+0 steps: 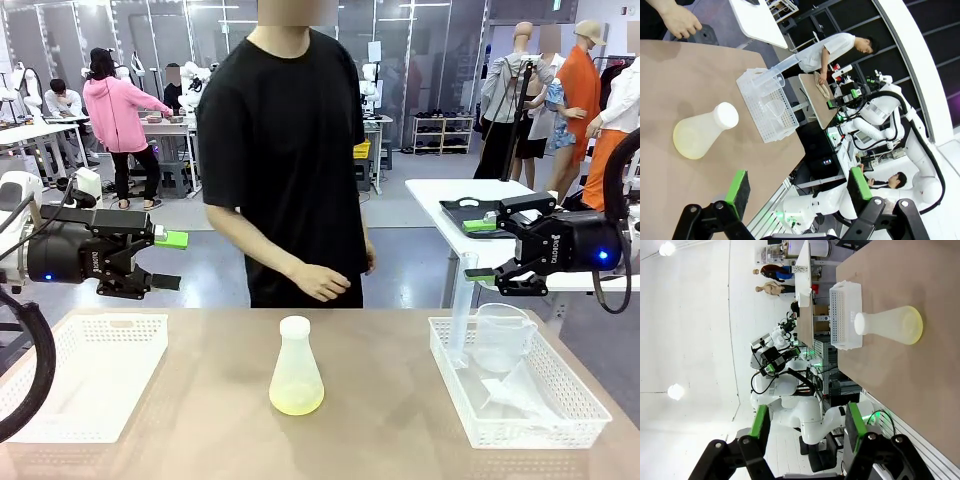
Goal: Prepare the solutions needed for the experiment.
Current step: When the human places the Big flask in the center of the table, pick up the Big flask and place it in the left Organizing basket.
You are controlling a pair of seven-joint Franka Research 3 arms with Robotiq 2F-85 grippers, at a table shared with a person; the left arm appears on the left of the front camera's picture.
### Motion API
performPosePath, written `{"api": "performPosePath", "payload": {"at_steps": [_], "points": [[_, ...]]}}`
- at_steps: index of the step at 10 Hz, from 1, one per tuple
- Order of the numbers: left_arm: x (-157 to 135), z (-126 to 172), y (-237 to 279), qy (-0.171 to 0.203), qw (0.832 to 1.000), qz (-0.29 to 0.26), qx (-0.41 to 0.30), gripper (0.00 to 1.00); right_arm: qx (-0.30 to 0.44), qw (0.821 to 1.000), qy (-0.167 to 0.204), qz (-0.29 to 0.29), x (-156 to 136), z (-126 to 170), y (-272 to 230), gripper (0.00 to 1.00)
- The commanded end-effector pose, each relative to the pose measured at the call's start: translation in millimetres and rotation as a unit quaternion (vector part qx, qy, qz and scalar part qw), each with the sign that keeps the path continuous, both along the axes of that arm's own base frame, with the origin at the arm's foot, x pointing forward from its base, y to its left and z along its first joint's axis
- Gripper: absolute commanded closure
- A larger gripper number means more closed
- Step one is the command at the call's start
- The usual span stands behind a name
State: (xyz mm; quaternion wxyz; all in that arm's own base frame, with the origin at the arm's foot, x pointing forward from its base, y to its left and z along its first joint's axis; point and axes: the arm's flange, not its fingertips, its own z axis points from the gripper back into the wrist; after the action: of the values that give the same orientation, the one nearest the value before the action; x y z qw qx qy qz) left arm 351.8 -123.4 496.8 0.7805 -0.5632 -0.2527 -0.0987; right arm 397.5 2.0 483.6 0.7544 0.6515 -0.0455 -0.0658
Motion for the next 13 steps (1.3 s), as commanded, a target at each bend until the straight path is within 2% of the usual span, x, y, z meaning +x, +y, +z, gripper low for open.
{"api": "performPosePath", "payload": {"at_steps": [1,2,4,5,7,8,13], "points": [[35,-10,-4,-0.090,0.995,-0.047,0.012,0.00,0.007,1.000,0.002,-0.002,1,1,0,0.24],[49,-13,-8,-0.132,0.987,-0.096,0.003,0.00,0.007,1.000,0.002,-0.002,1,1,0,0.24],[74,-18,-16,-0.227,0.963,-0.110,0.093,0.00,0.007,1.000,0.002,-0.002,1,1,0,0.24],[86,-16,-24,-0.251,0.955,-0.135,0.083,0.00,0.007,1.000,0.002,-0.002,1,1,0,0.24],[102,-10,-37,-0.241,0.957,-0.135,0.089,0.00,0.007,1.000,0.002,-0.002,1,1,0,0.24],[74,-13,-19,-0.240,0.957,-0.133,0.095,0.00,0.007,1.000,0.002,-0.002,1,1,0,0.24],[74,-13,-19,-0.240,0.957,-0.133,0.095,0.00,0.007,1.000,0.002,-0.002,1,1,0,0.24]]}}
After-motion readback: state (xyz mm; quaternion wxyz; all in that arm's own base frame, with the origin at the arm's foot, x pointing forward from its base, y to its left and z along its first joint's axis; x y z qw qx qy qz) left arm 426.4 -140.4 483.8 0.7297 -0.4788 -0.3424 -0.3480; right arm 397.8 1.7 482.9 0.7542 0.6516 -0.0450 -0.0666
